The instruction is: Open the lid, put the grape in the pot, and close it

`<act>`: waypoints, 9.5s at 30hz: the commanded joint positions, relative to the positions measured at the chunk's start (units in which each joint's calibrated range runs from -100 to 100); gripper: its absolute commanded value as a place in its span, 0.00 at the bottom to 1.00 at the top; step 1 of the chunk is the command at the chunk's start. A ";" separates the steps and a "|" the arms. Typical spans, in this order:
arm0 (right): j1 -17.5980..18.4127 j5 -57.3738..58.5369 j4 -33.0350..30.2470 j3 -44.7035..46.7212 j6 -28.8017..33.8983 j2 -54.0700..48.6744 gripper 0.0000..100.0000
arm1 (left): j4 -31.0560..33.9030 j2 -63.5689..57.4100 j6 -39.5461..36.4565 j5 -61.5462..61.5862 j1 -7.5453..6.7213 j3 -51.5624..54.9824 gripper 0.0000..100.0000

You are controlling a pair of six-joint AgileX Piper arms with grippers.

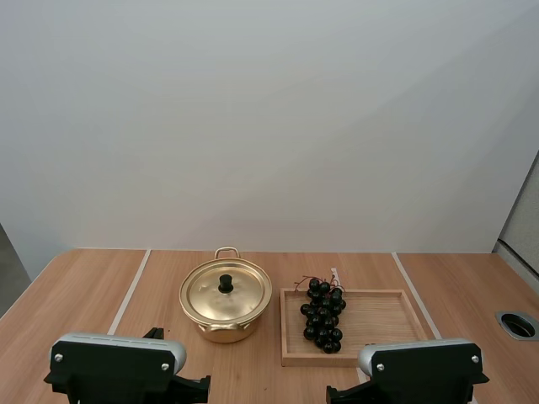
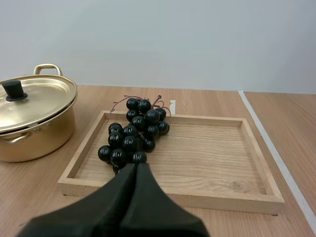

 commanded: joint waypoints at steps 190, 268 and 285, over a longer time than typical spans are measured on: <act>1.71 6.70 14.35 -48.21 -14.82 90.46 1.00 | -14.22 55.80 30.60 51.52 -3.14 -85.67 0.00; 19.65 9.45 14.17 -67.81 -15.92 94.91 0.36 | -7.40 47.52 27.13 53.59 -3.06 -107.36 0.00; 19.52 25.94 5.51 -65.97 -9.44 76.82 0.52 | -7.40 47.52 26.37 53.16 -3.06 -107.36 0.00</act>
